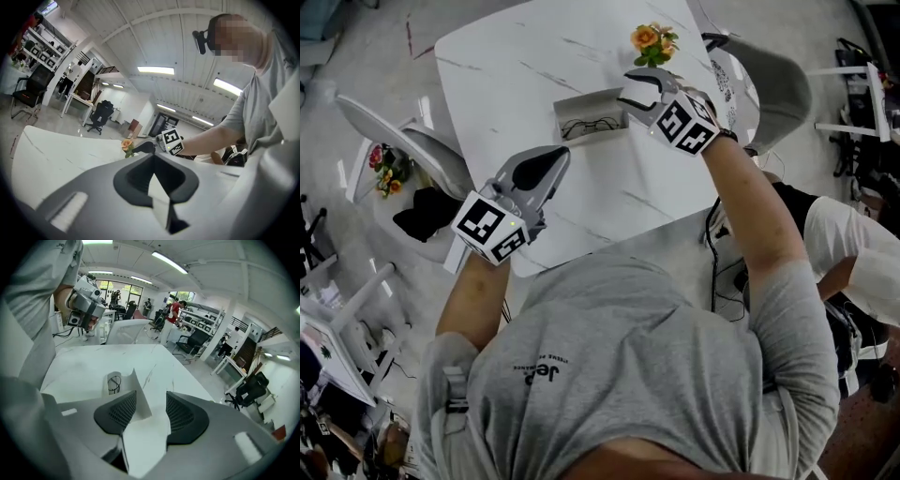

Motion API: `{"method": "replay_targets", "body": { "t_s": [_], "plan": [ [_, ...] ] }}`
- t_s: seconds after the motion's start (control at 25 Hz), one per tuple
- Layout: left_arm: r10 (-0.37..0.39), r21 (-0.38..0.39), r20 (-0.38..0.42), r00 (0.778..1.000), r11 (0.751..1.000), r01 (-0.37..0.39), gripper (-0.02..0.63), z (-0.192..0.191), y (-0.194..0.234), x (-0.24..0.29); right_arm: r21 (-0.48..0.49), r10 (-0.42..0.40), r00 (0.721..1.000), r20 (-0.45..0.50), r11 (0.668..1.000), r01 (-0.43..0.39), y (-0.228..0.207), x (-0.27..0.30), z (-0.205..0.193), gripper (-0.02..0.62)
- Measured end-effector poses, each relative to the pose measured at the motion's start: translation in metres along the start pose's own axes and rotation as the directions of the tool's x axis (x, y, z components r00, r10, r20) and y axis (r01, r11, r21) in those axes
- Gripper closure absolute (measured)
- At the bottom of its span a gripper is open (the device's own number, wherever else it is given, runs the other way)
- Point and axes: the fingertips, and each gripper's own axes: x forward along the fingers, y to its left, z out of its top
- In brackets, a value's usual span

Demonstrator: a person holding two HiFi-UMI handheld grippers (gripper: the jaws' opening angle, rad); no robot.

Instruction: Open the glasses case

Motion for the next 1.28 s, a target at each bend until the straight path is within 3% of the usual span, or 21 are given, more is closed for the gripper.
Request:
{"method": "replay_targets", "body": {
  "t_s": [0.28,0.52,0.68,1.0,1.28],
  "plan": [
    [-0.121,0.051,-0.013,0.993,0.991,0.122,0.557,0.022,-0.034,0.036,0.167,-0.159,0.987,0.033,0.974,0.151,-0.007,-0.081,-0.023,0.414],
    [-0.236,0.092,-0.035,0.971,0.967,0.238,0.557,0.040,-0.083,0.073,0.259,-0.303,0.953,0.023,0.922,0.287,0.000,-0.169,-0.047,0.416],
    [-0.321,0.115,-0.058,0.945,0.938,0.326,0.557,0.047,-0.128,0.099,0.321,-0.398,0.917,0.004,0.869,0.376,0.019,-0.233,-0.068,0.416],
    [-0.505,0.164,-0.129,0.853,0.838,0.521,0.557,0.044,-0.258,0.144,0.423,-0.573,0.816,-0.074,0.723,0.546,0.101,-0.382,-0.117,0.430],
    [-0.661,0.164,-0.189,0.726,0.708,0.687,0.557,0.021,-0.400,0.162,0.488,-0.745,0.642,-0.180,0.499,0.716,0.225,-0.528,-0.152,0.520]
  ]
}}
